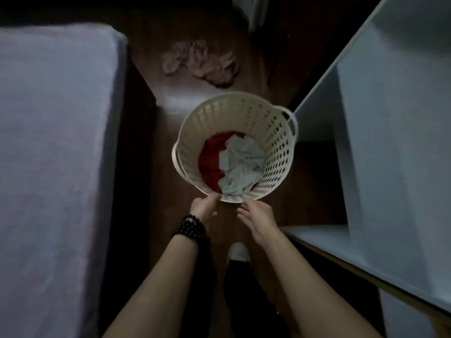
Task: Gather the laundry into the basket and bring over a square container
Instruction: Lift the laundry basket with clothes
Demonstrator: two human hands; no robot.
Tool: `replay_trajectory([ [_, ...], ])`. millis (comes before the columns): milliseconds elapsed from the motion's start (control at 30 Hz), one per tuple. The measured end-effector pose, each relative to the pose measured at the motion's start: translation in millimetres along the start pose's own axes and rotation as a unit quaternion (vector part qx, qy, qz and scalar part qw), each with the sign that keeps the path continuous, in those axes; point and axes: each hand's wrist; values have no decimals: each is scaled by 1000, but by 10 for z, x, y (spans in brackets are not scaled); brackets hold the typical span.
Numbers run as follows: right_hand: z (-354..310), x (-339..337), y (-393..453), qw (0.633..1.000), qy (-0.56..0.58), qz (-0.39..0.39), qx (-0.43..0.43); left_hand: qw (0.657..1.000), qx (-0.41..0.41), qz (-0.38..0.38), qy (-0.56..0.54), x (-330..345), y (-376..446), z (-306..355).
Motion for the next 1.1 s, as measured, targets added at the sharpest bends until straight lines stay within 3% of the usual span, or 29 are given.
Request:
replay_trajectory([
  [167,243,124,1349,992,77,46,84,997,-40,18,-60,186,1399,-87],
  [367,459,266,2038,971,165,139,99,986,-44,91,-131,277,2114,-148],
  [633,-483,975,1035,979,183,83,39,992,24,86,-90,-430,1153,799],
  [767,-972,1373,291,981,176,68,44,980,37,82,-176,-805,431,1293],
  [933,-2002,2247,-450,992,124,24,-4,959,70,84,-260,-1452,-321,2419],
  [1100,-2956,3107,-550,995,76,-13,-63,947,57,61,-310,-1868,-468,3452],
])
Point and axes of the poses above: each hand's wrist, its own y-axis towards the middle knuckle, its own x-axis out of the palm, z = x × y, and after that the axes turned 6 degrees about y, right-handed
